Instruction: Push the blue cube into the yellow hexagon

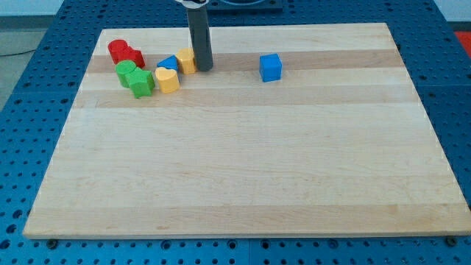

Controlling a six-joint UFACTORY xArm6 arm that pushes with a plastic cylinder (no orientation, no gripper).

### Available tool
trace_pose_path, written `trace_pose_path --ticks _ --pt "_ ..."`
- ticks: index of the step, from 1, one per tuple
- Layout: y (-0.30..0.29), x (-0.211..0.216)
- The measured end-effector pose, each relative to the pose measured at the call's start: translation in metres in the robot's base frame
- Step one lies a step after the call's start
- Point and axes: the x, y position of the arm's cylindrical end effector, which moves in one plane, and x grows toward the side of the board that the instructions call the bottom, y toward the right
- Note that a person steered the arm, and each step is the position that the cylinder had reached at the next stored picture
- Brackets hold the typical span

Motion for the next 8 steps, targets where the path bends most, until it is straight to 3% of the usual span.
trace_pose_path --ticks 3,4,5,6,7,8 --pt "-0.007 0.003" --pt "0.005 0.042" --pt "0.054 0.102" --pt "0.143 0.12" --pt "0.202 0.093" --pt "0.2 0.052"
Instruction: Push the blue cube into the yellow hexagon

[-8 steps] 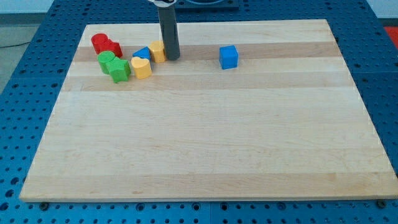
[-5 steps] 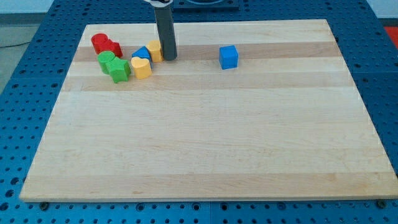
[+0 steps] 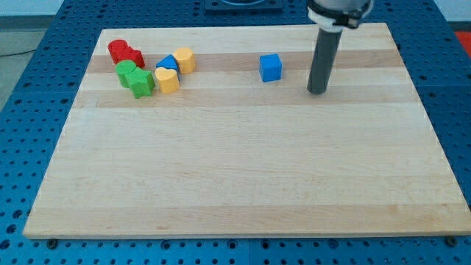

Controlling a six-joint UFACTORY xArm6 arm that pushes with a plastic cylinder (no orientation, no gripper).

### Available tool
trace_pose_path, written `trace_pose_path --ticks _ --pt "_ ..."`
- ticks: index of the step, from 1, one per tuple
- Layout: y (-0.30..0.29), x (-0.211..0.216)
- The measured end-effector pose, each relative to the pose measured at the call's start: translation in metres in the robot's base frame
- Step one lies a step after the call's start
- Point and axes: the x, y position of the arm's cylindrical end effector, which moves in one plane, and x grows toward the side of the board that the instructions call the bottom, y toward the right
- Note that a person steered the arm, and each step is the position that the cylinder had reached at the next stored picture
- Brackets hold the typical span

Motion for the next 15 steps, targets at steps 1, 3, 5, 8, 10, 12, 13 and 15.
trace_pose_path --ticks 1,3,5,8,10,12,13,15 --pt "-0.017 -0.037" --pt "-0.067 -0.082" --pt "0.011 -0.009" --pt "-0.091 -0.105" --pt "-0.028 -0.013" --pt "-0.086 0.013" --pt "-0.062 -0.024" --pt "-0.054 -0.066"
